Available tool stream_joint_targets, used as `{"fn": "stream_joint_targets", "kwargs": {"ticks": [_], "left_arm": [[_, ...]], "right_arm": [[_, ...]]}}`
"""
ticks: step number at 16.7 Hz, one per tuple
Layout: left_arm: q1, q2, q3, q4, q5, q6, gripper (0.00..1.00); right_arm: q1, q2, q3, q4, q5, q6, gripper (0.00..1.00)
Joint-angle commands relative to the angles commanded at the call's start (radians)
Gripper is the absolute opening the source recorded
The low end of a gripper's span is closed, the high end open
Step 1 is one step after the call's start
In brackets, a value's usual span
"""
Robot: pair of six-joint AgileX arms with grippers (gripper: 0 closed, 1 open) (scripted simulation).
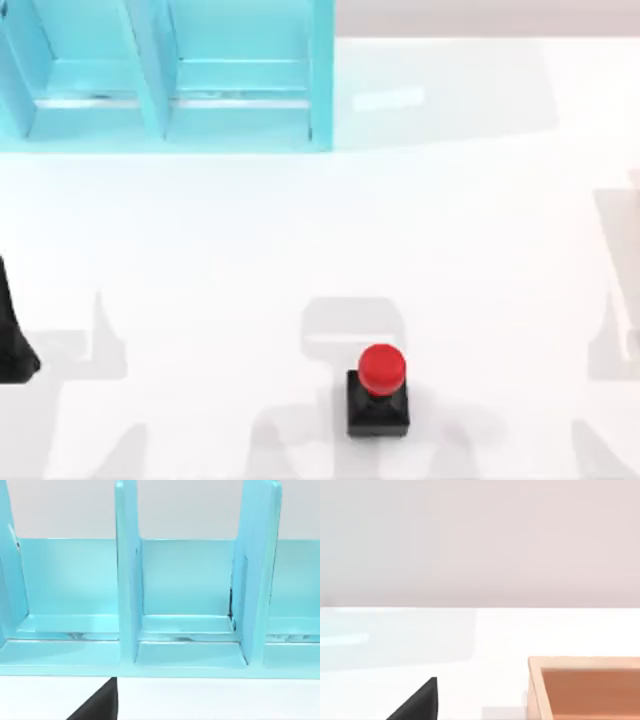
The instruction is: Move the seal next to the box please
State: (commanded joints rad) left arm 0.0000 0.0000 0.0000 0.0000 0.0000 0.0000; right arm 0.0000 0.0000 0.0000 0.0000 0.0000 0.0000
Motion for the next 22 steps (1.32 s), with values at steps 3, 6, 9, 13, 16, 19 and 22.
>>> {"fn": "stream_joint_targets", "kwargs": {"ticks": [3,6,9,13,16,19,22], "left_arm": [[0.000,0.000,0.000,0.000,0.000,0.000,1.00],[0.000,0.000,0.000,0.000,0.000,0.000,1.00],[0.000,0.000,0.000,0.000,0.000,0.000,1.00],[0.000,0.000,0.000,0.000,0.000,0.000,1.00],[0.000,0.000,0.000,0.000,0.000,0.000,1.00],[0.000,0.000,0.000,0.000,0.000,0.000,1.00],[0.000,0.000,0.000,0.000,0.000,0.000,1.00]], "right_arm": [[0.008,0.010,0.009,-0.007,0.000,0.007,1.00],[0.082,0.101,0.092,-0.071,0.001,0.070,1.00],[0.215,0.282,0.257,-0.196,0.006,0.181,1.00],[0.419,0.628,0.557,-0.426,0.014,0.365,1.00],[0.564,0.902,0.800,-0.617,0.017,0.503,1.00],[0.686,1.178,1.043,-0.808,0.017,0.629,1.00],[0.777,1.433,1.265,-0.987,0.015,0.732,1.00]]}}
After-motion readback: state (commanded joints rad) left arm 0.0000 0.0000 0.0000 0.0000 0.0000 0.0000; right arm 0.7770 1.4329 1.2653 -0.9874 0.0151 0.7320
